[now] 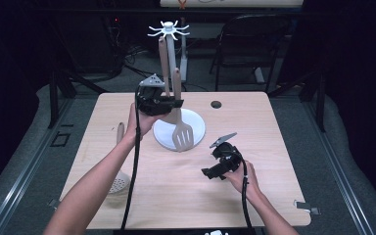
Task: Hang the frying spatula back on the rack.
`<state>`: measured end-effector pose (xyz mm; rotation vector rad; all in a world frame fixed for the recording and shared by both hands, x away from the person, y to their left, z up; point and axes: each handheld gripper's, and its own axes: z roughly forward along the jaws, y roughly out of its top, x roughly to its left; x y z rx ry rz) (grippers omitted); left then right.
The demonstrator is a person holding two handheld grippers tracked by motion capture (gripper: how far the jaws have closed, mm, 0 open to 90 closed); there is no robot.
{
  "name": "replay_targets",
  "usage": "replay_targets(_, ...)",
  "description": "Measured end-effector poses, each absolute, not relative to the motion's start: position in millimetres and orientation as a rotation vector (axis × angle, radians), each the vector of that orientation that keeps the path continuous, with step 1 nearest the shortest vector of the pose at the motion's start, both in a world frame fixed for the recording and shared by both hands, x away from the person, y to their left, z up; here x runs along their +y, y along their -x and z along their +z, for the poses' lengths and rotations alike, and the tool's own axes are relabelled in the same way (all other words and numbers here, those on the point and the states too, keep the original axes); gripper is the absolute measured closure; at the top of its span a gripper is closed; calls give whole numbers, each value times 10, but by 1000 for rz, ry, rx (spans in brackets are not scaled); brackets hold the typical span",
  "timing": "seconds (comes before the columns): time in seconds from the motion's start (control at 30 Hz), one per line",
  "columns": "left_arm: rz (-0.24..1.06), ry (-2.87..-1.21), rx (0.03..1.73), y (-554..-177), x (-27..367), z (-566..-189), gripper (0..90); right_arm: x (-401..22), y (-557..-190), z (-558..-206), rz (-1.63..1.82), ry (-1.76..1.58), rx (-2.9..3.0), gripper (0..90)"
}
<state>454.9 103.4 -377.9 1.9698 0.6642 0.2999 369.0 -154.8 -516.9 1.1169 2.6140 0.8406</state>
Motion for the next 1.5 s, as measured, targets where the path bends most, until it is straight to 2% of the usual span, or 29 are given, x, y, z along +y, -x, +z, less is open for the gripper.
replay_targets(1.5,377,-1978,658,-4740,944,-3401,774,-1540,-3699,-5188,851,-1117,2622,64)
